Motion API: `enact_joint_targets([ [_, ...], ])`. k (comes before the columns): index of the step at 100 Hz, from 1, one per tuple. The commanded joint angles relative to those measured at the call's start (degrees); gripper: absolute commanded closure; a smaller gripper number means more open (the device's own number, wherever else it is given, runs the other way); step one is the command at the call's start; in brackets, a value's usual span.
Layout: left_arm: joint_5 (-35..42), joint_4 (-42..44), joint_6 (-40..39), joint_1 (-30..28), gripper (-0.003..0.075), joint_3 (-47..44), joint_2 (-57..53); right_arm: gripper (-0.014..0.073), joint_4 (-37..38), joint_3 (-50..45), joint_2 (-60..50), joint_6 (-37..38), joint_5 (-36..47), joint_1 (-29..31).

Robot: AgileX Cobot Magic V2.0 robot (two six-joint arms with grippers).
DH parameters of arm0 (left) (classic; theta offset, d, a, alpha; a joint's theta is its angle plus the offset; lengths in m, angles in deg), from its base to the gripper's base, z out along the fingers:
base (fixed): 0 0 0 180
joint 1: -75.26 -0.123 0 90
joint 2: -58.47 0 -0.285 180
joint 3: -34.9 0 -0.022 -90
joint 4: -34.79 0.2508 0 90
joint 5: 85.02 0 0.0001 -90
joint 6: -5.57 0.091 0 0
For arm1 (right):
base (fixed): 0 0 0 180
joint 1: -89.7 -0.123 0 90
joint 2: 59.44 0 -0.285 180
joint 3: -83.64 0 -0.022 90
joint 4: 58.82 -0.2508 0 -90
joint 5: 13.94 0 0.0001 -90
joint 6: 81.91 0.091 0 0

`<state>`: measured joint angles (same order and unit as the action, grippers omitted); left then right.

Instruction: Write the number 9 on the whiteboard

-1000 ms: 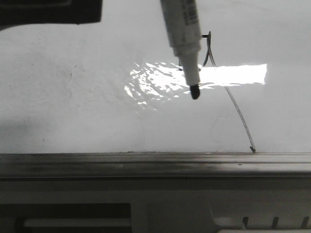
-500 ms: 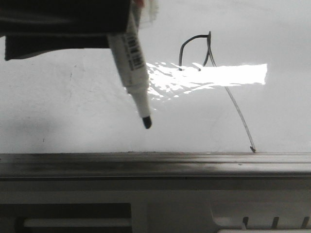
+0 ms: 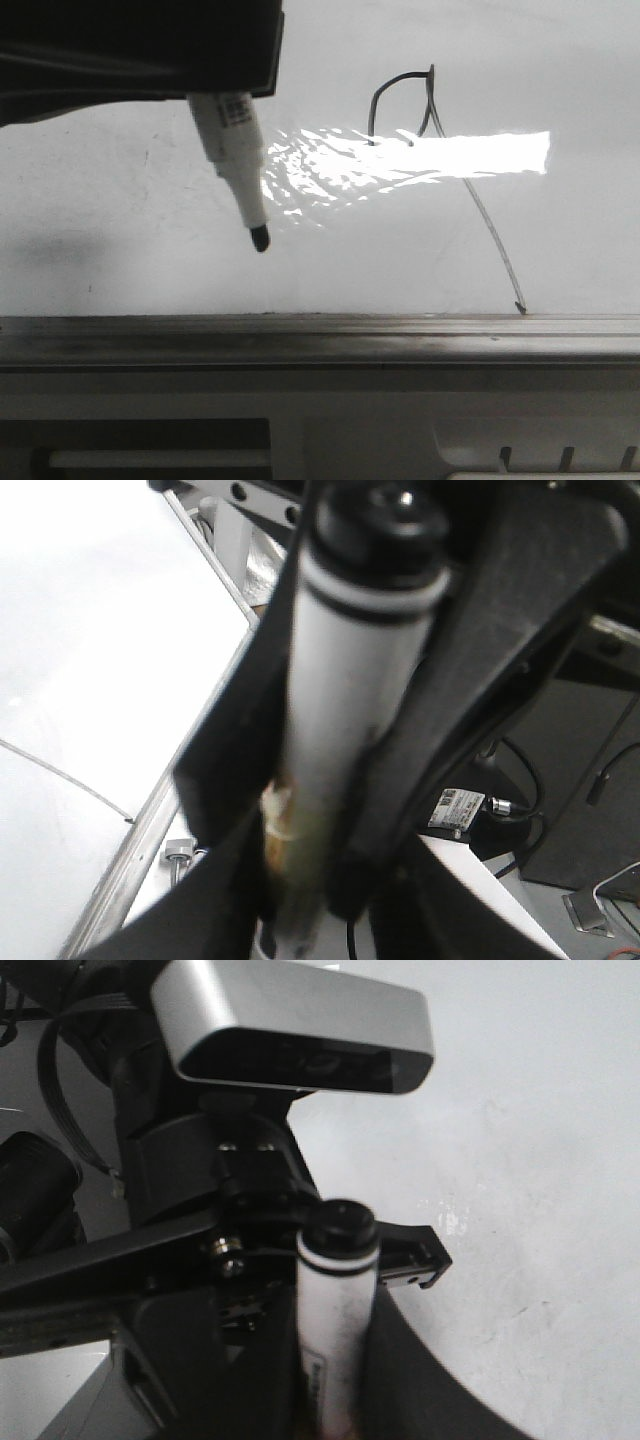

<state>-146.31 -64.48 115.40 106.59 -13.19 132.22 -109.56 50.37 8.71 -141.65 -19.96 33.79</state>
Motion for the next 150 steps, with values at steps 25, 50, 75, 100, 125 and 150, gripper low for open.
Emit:
enact_joint_targets([
  [25,-3.6,-0.3,-0.8,0.4,0.0740,0.9,-0.6,0.0661,-2.6,2.0,-0.7,-0.7,4.7,0.3],
  [50,-3.6,-0.3,-0.8,0.4,0.0740,-3.2,-0.6,0.0461,-5.6,2.0,-0.3,-0.7,4.2,0.3],
  [75,-5.3,-1.1,-0.8,0.4,0.0741,-4.8,-0.6,-0.0017,-5.9,2.0,-1.2,-0.7,7.4,0.3],
  [100,-0.3,-3.3,-7.9,0.4,0.0741,-4.8,-0.6,0.0132,-5.9,2.0,-9.0,-0.7,10.9,0.3],
  [125,22.2,4.5,-34.8,1.6,0.0741,0.1,-0.6,0.0664,-6.1,1.9,-15.3,-0.7,11.0,1.9],
  [150,42.9,31.7,-64.8,11.4,0.0741,9.2,-0.6,0.0663,-8.8,-1.3,-16.9,-0.7,11.3,5.2],
])
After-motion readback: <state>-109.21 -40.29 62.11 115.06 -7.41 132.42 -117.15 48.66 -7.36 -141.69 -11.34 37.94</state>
